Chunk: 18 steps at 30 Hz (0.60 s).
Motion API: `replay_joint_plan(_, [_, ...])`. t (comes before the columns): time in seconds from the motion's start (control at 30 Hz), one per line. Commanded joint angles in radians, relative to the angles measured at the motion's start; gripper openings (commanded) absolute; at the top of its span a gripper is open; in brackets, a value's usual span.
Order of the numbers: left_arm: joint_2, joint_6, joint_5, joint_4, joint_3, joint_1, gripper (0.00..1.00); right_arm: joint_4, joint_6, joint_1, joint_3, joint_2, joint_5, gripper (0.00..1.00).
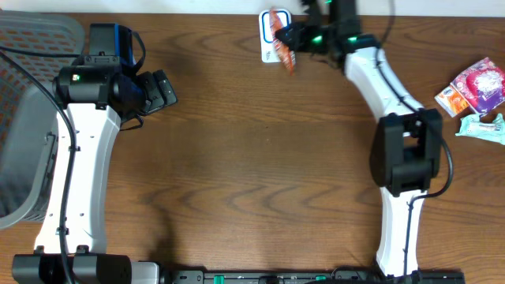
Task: Scan the item barcode
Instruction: 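Lift the red-brown wrapper with the right gripper to the scanner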
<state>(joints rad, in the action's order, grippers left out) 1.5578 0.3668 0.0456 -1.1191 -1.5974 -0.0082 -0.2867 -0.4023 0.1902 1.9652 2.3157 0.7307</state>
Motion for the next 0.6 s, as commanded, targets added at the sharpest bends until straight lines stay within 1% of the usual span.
replay_joint_plan(0.0, [-0.011, 0.005, -0.009, -0.003, -0.008, 0.002, 0.98, 0.084, -0.166, -0.012, 0.015, 0.026, 0.145, 0.01])
replay_joint_plan(0.03, [-0.011, 0.005, -0.009, -0.003, -0.008, 0.002, 0.98, 0.105, -0.185, -0.015, 0.015, 0.031, 0.148, 0.01])
replay_joint_plan(0.07, [-0.011, 0.005, -0.009, -0.003, -0.008, 0.002, 0.98, 0.169, -0.243, -0.015, 0.015, 0.051, 0.151, 0.01])
replay_joint_plan(0.17, [-0.011, 0.005, -0.009, -0.003, -0.008, 0.002, 0.98, 0.284, -0.353, -0.010, 0.015, 0.090, 0.152, 0.01])
replay_joint_plan(0.33, [-0.011, 0.005, -0.009, -0.003, -0.008, 0.002, 0.98, 0.570, -0.620, -0.007, 0.015, 0.188, 0.152, 0.01])
replay_joint_plan(0.4, [-0.011, 0.005, -0.009, -0.003, -0.008, 0.002, 0.98, 0.664, -0.676, -0.007, 0.015, 0.224, 0.155, 0.01])
replay_joint_plan(0.47, [-0.011, 0.005, -0.009, -0.003, -0.008, 0.002, 0.98, 0.802, -0.682, -0.008, 0.015, 0.257, 0.190, 0.01])
replay_joint_plan(0.57, [-0.011, 0.005, -0.009, -0.003, -0.008, 0.002, 0.98, 0.826, -0.682, -0.009, 0.016, 0.263, 0.195, 0.01])
